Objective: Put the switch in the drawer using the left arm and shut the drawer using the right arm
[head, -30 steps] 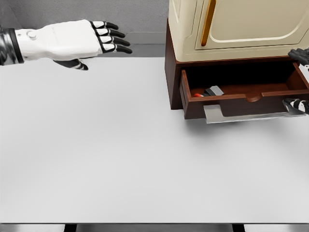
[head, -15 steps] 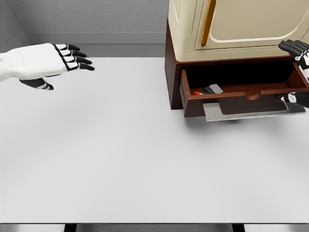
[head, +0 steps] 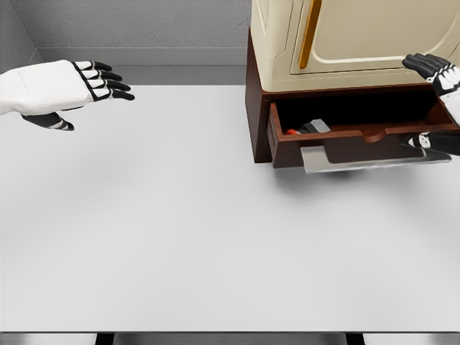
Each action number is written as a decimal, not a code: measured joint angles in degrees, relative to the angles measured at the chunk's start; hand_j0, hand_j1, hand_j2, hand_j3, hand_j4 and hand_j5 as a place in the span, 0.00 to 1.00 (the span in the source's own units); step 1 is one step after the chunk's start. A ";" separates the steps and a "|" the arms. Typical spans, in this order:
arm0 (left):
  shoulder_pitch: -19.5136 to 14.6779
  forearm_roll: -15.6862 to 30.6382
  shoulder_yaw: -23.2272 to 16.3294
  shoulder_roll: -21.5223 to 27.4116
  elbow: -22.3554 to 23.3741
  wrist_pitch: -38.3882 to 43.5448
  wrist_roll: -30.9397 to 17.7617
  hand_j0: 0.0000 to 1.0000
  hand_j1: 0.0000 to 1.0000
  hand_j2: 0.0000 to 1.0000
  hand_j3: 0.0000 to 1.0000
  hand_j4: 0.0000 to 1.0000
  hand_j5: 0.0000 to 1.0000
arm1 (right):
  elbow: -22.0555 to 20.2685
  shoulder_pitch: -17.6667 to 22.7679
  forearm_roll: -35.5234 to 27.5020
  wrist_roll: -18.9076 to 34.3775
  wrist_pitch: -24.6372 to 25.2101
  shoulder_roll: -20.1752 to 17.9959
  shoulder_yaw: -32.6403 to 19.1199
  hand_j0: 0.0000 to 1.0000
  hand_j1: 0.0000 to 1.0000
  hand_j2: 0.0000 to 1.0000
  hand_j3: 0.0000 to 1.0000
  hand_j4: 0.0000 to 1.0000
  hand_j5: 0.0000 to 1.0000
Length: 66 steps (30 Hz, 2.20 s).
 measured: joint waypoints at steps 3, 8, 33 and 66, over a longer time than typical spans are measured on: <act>0.00 -0.01 -0.01 -0.01 0.17 0.00 0.00 1.00 1.00 1.00 1.00 1.00 1.00 | 0.12 0.00 -0.08 -0.07 0.03 -0.04 0.18 1.00 1.00 1.00 1.00 1.00 1.00; 0.00 -0.01 -0.03 -0.02 0.27 0.00 0.01 1.00 1.00 1.00 1.00 1.00 1.00 | -0.40 0.09 -0.95 0.23 -0.11 -0.33 0.17 1.00 1.00 1.00 1.00 1.00 1.00; 0.26 0.01 -0.02 -0.05 0.66 -0.01 0.02 1.00 1.00 1.00 1.00 1.00 1.00 | -8.61 12.66 -11.31 -0.04 -0.15 -14.07 -9.10 0.78 0.78 0.78 0.78 0.78 0.78; 0.35 0.38 -0.04 0.49 1.13 -0.01 0.02 1.00 1.00 1.00 1.00 1.00 1.00 | -8.69 15.29 -11.12 5.05 -0.17 -26.49 -3.26 0.67 0.67 0.67 0.67 0.67 0.67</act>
